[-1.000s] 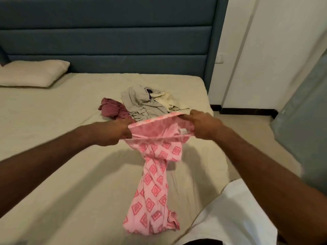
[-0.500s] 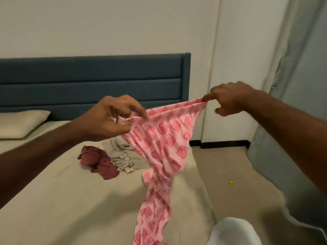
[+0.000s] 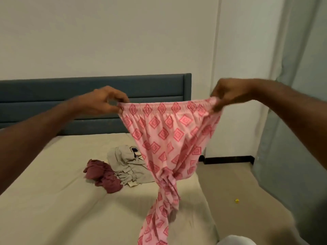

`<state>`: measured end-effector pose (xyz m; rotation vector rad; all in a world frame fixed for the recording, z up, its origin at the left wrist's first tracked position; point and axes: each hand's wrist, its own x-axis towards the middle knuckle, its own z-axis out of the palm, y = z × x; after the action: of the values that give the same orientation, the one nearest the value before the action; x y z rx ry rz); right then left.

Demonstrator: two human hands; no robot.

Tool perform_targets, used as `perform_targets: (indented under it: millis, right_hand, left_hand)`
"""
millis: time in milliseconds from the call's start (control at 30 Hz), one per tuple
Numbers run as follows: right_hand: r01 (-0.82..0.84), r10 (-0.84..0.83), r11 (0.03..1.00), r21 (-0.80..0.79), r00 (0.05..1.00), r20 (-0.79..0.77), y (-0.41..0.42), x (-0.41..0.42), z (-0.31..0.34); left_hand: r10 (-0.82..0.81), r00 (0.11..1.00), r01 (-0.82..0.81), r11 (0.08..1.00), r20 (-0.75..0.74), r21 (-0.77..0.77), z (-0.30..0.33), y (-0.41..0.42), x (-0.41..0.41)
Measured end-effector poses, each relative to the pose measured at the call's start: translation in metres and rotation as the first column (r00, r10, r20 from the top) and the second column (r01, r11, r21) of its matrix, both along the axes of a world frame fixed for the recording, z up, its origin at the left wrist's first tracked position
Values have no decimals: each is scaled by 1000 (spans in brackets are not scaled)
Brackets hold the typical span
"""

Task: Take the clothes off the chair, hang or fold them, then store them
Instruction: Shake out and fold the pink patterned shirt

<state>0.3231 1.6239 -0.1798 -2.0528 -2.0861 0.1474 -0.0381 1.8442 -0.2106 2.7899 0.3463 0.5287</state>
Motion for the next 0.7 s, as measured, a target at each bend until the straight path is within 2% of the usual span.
perform_targets:
  millis: [67, 100, 133, 200, 233, 267, 300, 400, 433, 467, 533, 567, 633, 700]
  right_hand:
    - [106, -72, 977, -184, 981, 180, -1, -3, -10]
    - [82, -44, 975, -207, 982, 182, -2, -6, -14]
    - [18, 1, 983, -182, 995, 104, -4, -6, -14]
    - [-59, 57, 998, -10, 985, -165, -10, -5, -10]
    - [-57, 74, 996, 74, 966, -248, -11, -8, -7]
    - [-42, 72, 992, 118, 961, -265, -10, -9, -7]
    - [-19, 45, 993, 116, 973, -227, -5, -8, -10]
    - [37, -35, 998, -44, 998, 54, 8, -8, -20]
    - [27, -27, 1000, 1, 997, 73, 8, -8, -14]
    - [-10, 8, 995, 104, 1000, 19, 6, -4, -5]
    - [-60, 156, 919, 391, 963, -219, -2, 6, 22]
    - [-64, 231, 863, 501, 933, -278, -5, 9, 32]
    - [-87, 230, 824, 559, 954, -191, 3, 8, 43]
    - [-62, 39, 940, 336, 997, 73, 21, 1, 37]
  left_hand:
    - [-39, 999, 40, 999, 8, -36, 10, 0, -7]
    - [-66, 997, 69, 995, 43, -70, 13, 1, -9]
    - [-88, 991, 97, 990, 97, -99, 15, 3, -9]
    - [-68, 985, 95, 982, 158, -164, 18, 11, -15]
    - [-41, 980, 82, 974, 192, -210, 17, 15, -18]
    - [-8, 982, 56, 967, 188, -247, 16, 20, -19]
    - [16, 985, 36, 956, 173, -291, 14, 27, -18]
    - [112, 978, -82, 982, 174, -173, 7, 30, -11]
    - [125, 974, -98, 985, 191, -145, 7, 38, -12]
    - [150, 963, -113, 979, 225, -170, 11, 40, -16]
    - [155, 937, -65, 958, 313, -279, 27, 39, -25]
    - [168, 919, -42, 942, 357, -334, 37, 45, -27]
    - [179, 868, -40, 955, 463, -295, 52, 46, -23]
    - [177, 865, -101, 978, 470, -184, 58, 48, -11]
